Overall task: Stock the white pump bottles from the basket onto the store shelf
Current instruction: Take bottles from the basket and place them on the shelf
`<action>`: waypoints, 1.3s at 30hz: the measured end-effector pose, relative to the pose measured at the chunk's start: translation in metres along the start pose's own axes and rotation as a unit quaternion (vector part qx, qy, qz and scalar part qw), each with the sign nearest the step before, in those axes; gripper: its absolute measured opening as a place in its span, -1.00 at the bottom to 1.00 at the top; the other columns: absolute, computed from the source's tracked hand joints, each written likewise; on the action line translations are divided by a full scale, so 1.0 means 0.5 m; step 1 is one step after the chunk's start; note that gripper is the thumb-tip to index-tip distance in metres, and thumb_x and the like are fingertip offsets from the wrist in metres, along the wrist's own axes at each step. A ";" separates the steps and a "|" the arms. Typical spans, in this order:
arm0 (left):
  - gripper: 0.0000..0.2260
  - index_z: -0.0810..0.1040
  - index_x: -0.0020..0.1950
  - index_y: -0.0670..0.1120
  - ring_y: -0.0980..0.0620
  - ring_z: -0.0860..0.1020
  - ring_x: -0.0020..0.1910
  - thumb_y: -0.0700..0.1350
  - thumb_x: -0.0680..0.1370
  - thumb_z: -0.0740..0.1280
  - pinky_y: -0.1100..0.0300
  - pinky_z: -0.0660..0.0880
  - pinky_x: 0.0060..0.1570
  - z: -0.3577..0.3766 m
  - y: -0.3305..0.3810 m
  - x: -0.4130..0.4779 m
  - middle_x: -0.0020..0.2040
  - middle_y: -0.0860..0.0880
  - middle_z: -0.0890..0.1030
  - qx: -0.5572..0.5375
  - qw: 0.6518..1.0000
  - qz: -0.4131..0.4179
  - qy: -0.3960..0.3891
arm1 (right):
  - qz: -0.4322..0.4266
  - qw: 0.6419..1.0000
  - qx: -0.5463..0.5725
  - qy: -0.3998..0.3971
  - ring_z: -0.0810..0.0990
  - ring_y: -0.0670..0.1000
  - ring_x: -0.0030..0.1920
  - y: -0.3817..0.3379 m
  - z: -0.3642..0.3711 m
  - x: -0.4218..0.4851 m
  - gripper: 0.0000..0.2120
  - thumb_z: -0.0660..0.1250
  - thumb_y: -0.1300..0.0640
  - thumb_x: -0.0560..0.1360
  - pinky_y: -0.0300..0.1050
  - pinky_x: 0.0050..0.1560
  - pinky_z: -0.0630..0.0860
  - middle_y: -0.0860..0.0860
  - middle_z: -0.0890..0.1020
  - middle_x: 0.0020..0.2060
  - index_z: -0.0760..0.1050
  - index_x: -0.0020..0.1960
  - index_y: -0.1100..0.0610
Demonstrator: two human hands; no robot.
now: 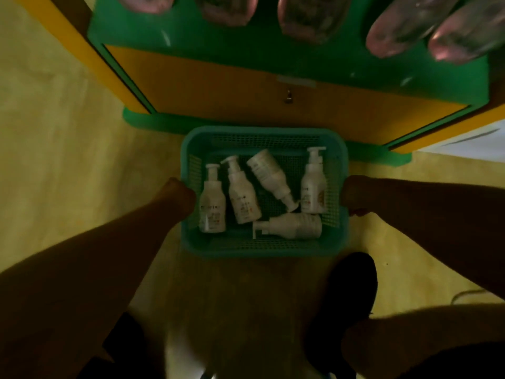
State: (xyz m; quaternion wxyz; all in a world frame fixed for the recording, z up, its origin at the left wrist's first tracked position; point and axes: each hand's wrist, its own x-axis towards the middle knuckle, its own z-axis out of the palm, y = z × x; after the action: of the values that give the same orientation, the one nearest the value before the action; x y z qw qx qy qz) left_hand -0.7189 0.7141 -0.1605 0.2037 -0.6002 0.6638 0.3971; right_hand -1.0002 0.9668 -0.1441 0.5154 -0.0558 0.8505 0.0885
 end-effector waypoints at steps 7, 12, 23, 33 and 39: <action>-0.63 0.33 0.38 -0.20 -0.09 0.53 -0.04 -0.10 0.61 0.23 0.07 0.52 -0.20 -0.002 0.007 -0.012 0.12 -0.17 0.51 -0.003 1.000 -0.014 -0.023 | 0.021 0.999 0.033 -0.019 0.55 0.11 -0.24 -0.007 0.027 0.003 -0.95 0.28 0.31 0.59 -0.04 -0.28 0.50 0.20 0.57 -0.15 0.48 0.03 0.30; -0.35 0.17 0.52 -0.12 -0.24 0.31 0.38 -0.08 0.49 0.36 -0.16 0.35 0.35 0.040 0.040 -0.045 0.46 -0.20 0.27 0.096 0.978 0.102 0.155 | 0.011 0.999 0.050 -0.001 0.52 0.14 -0.24 -0.016 0.036 0.017 -0.83 0.24 0.29 0.61 -0.03 -0.30 0.46 0.20 0.49 -0.23 0.40 -0.16 0.26; -0.20 -0.18 0.59 -0.23 -0.28 0.13 0.52 -0.06 0.56 0.28 -0.18 0.19 0.47 0.194 0.017 -0.034 0.55 -0.29 0.07 0.254 0.965 0.035 0.049 | -0.069 0.993 -0.001 0.096 0.26 0.30 0.51 -0.042 0.043 0.026 0.08 0.36 -0.15 0.49 0.13 0.42 0.38 0.28 0.04 0.59 -0.36 0.61 0.17; -0.17 -0.08 0.60 0.05 -0.30 0.47 0.24 -0.17 0.49 0.37 -0.16 0.54 0.13 0.206 0.014 -0.017 0.44 -0.29 0.23 0.169 0.982 0.054 0.063 | -0.083 0.989 -0.047 0.109 -0.22 0.25 0.60 -0.068 0.075 -0.061 -0.03 0.30 -0.08 0.59 0.17 0.57 -0.02 0.24 -0.33 0.57 -0.39 0.60 0.13; -0.11 0.00 0.51 0.20 -0.27 0.53 0.21 0.28 0.28 0.37 -0.20 0.54 0.15 0.123 0.041 -0.058 0.35 -0.21 0.45 -0.060 0.996 0.042 0.046 | -0.218 0.968 -0.081 0.094 -0.04 0.20 0.61 -0.093 0.035 -0.138 -0.17 0.28 0.01 0.61 0.04 0.58 0.05 0.23 -0.09 0.61 -0.17 0.63 0.23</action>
State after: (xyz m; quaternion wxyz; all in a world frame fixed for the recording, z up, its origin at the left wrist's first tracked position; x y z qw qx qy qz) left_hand -0.7458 0.7793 -0.1702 0.1195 -0.6006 0.6718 0.4167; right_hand -0.9446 0.9250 -0.0953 0.4342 -0.2891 0.8524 0.0373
